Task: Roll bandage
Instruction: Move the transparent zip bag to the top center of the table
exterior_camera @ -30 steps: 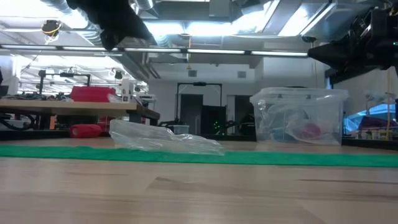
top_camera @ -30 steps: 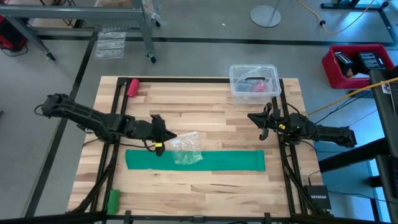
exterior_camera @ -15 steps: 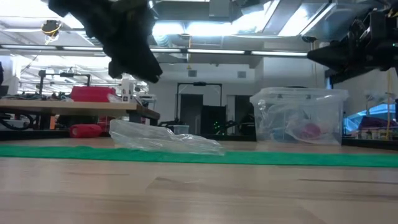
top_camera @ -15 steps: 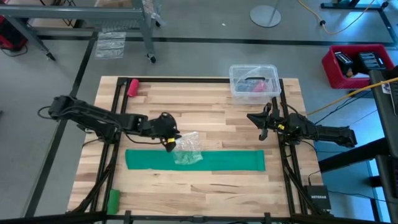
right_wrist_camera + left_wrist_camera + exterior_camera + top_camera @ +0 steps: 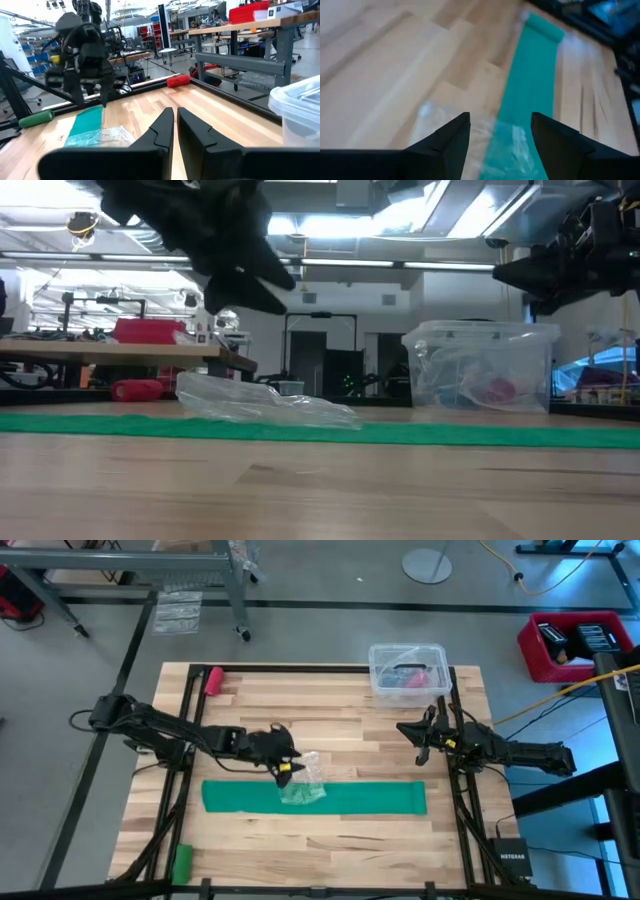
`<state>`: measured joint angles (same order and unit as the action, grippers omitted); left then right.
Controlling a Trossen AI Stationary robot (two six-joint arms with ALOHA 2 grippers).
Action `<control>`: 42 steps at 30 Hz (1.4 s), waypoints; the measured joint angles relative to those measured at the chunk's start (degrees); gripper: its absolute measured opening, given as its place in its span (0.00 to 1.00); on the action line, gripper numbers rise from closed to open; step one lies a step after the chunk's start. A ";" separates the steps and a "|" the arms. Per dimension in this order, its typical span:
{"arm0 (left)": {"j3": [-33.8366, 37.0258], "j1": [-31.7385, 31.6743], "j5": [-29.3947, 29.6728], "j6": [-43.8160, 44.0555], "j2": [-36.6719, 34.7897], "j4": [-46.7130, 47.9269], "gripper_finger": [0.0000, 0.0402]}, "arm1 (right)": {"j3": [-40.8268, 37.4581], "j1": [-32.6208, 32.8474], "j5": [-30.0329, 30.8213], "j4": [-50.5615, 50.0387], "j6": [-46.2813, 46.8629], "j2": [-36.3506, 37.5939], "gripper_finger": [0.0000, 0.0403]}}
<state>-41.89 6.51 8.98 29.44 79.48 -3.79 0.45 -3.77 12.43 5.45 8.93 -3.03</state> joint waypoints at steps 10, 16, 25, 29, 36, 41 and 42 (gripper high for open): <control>0.00 -1.68 0.38 5.51 1.95 13.78 0.50 | 0.01 0.02 0.04 -2.31 1.24 -0.63 0.07; 0.16 -1.88 -1.81 8.87 5.24 16.64 0.50 | 0.02 0.01 0.07 -2.33 1.24 -0.63 0.07; 0.11 -2.80 8.16 4.29 12.13 14.44 0.48 | 0.01 0.01 0.11 -2.33 0.81 -2.23 0.07; 0.04 -4.59 6.31 -0.04 14.73 11.52 0.46 | 0.01 0.02 0.11 -2.35 1.00 -2.56 0.07; -0.05 -10.16 9.46 -1.92 18.42 4.44 0.42 | 0.01 0.02 0.16 -2.32 1.02 -2.89 0.07; 0.10 -15.60 10.22 -2.75 18.69 0.72 0.40 | 0.00 0.01 0.17 -2.33 1.02 -2.89 0.07; 0.11 -16.61 10.24 -3.21 18.76 0.17 0.40 | 0.00 0.02 0.17 -2.33 1.02 -2.89 0.07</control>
<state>-41.78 -10.10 19.22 26.23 98.24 -3.62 0.45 -3.75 12.60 3.11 9.96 -5.91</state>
